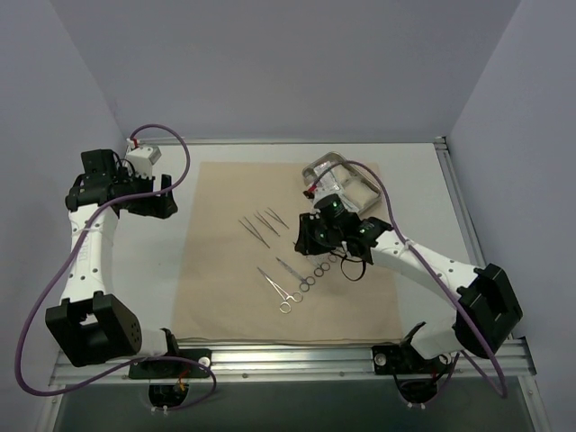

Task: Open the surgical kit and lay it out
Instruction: Pick up the medical item from the container.

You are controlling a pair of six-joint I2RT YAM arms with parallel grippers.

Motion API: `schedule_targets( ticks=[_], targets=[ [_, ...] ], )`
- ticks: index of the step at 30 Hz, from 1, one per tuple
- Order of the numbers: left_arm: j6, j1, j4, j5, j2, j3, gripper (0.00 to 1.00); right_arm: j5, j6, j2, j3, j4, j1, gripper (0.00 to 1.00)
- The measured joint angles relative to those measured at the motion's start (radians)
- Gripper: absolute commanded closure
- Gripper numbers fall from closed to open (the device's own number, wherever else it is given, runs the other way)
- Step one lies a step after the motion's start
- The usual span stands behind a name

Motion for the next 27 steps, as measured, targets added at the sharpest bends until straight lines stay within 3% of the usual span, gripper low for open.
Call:
schedule_targets(
  ticks=[7, 15, 27],
  targets=[
    [-0.001, 0.0, 0.005, -0.009, 0.037, 0.002, 0.06, 0.088, -0.163, 0.066, 0.302, -0.043, -0.131, 0.72],
    [-0.009, -0.002, 0.007, -0.009, 0.175, 0.102, 0.06, 0.206, -0.335, 0.382, 0.654, -0.097, -0.373, 0.71],
    [-0.035, -0.036, -0.023, -0.026, 0.436, 0.352, 0.06, 0.045, -0.455, 0.847, 0.895, -0.134, -0.529, 0.59]
  ],
)
